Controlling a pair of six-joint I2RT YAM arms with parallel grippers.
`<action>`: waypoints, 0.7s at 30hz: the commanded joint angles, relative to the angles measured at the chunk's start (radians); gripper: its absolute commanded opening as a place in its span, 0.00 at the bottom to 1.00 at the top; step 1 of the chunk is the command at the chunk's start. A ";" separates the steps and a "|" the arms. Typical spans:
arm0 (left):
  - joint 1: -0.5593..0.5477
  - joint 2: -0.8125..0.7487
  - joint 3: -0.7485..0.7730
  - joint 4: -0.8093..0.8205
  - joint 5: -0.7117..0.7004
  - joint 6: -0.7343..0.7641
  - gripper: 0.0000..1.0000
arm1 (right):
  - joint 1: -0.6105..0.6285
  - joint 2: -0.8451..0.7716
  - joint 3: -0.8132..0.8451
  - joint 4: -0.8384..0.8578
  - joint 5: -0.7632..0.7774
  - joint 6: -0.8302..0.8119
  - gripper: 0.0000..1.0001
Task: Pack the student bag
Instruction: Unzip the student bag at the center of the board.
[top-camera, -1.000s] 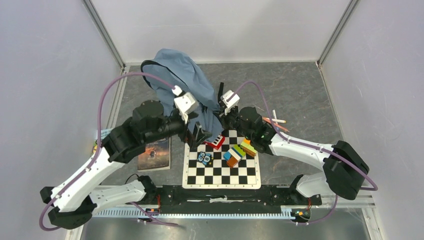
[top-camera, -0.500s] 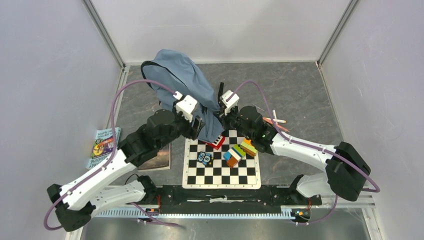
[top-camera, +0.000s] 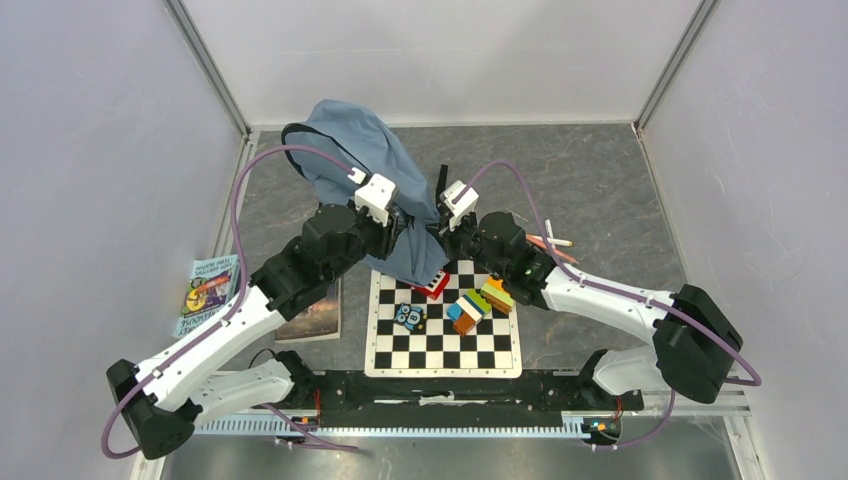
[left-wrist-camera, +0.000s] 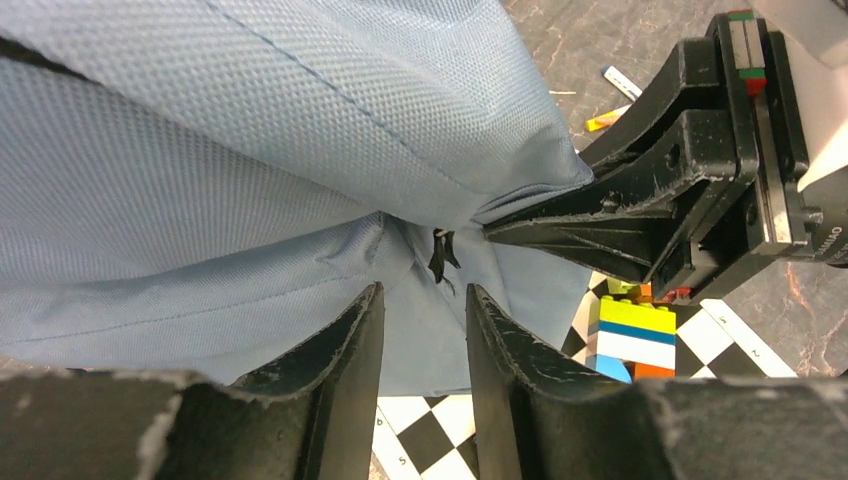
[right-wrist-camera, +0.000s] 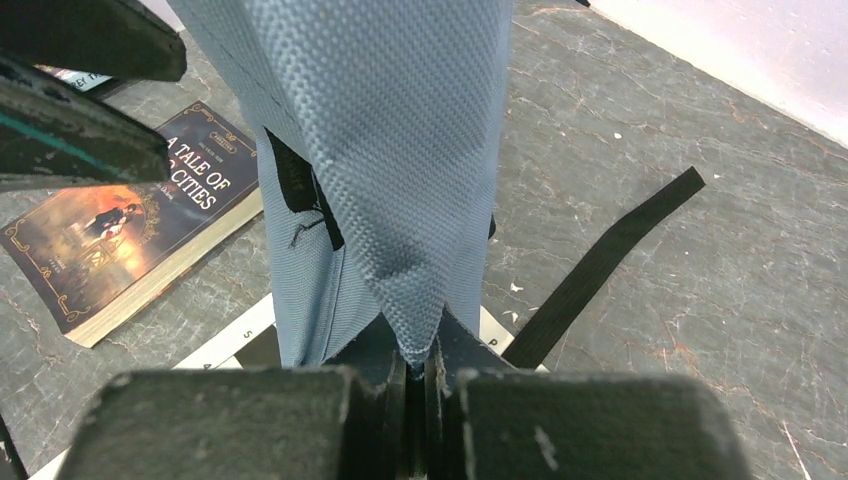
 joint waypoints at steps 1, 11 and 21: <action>0.014 0.000 -0.009 0.102 0.033 -0.020 0.42 | -0.001 -0.023 0.036 -0.025 -0.023 -0.007 0.00; 0.041 0.051 -0.034 0.152 0.099 -0.052 0.38 | -0.001 -0.022 0.042 -0.025 -0.028 -0.008 0.00; 0.052 0.080 -0.062 0.184 0.093 -0.062 0.30 | 0.000 -0.012 0.044 -0.026 -0.028 -0.006 0.00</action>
